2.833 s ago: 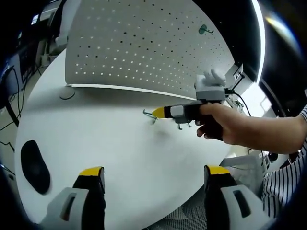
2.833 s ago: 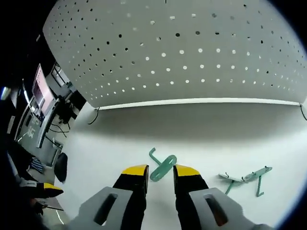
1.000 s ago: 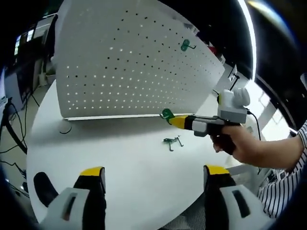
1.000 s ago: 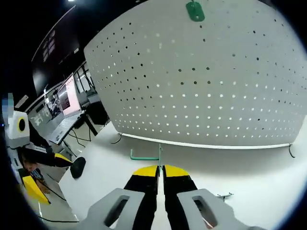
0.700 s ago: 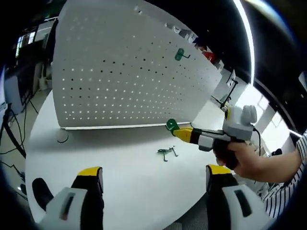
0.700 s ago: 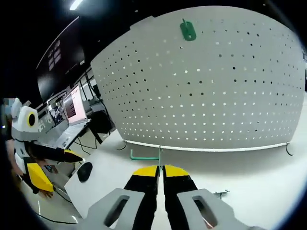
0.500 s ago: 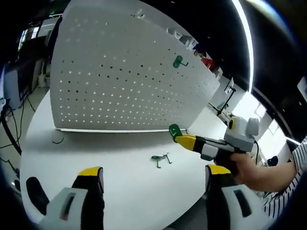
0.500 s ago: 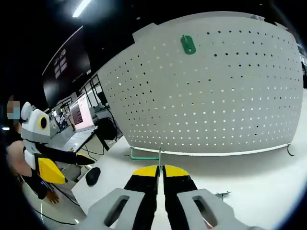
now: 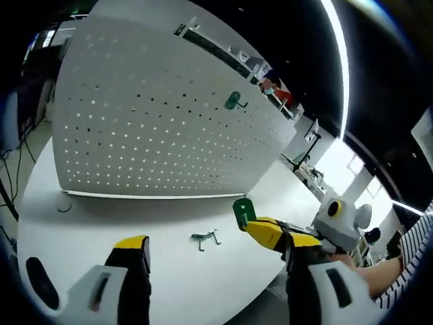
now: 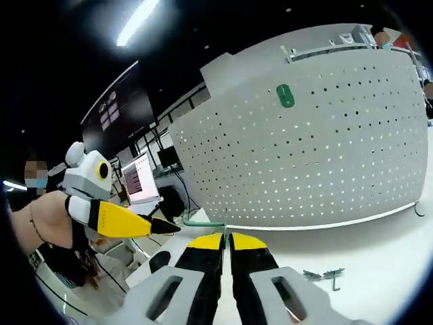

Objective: Insert the hook assembly into the mounting plate slot until the hook locks in place.

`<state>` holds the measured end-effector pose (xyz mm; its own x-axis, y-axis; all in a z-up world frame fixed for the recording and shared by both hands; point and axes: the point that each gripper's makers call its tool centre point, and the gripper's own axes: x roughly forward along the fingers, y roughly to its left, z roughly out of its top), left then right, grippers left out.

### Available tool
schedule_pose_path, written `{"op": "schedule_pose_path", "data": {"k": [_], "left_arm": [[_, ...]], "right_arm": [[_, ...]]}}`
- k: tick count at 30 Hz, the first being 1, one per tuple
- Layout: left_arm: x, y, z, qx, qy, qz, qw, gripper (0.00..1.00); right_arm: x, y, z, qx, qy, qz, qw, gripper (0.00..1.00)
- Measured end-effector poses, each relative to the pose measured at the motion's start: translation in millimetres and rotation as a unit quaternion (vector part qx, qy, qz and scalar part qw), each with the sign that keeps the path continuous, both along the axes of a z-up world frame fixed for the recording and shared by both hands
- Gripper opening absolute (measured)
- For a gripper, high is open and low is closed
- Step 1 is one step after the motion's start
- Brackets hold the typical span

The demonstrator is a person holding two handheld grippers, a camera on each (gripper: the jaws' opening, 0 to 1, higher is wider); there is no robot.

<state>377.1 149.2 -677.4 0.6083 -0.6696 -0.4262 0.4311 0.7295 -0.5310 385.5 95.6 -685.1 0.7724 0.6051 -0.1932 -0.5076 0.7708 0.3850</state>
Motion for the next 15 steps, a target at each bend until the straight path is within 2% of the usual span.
{"op": "schedule_pose_path", "data": {"k": [4, 11, 12, 14, 15], "left_arm": [[2.9, -4.6, 9.1, -0.018, -0.016, 0.003, 0.9997, 0.73], [-0.9, -12.1, 16.4, -0.038, -0.02, -0.008, 0.9991, 0.57], [-1.0, -12.5, 17.3, -0.039, -0.023, -0.009, 0.9989, 0.54], [0.0, -11.6, 17.3, -0.016, -0.045, -0.013, 0.9988, 0.51], [-1.5, -13.0, 17.6, -0.02, -0.04, -0.013, 0.9989, 0.47]], "right_arm": [[-4.3, 7.3, 4.6, 0.008, -0.003, 0.007, 0.9999, 0.0], [-10.6, 16.9, 14.5, 0.022, -0.014, 0.016, 0.9995, 0.0], [-10.1, 17.9, 13.4, 0.021, -0.014, 0.018, 0.9995, 0.0], [-10.3, 19.1, 12.7, 0.022, -0.012, 0.02, 0.9995, 0.0], [-10.1, 19.5, 14.0, 0.022, -0.015, 0.02, 0.9995, 0.0]]}}
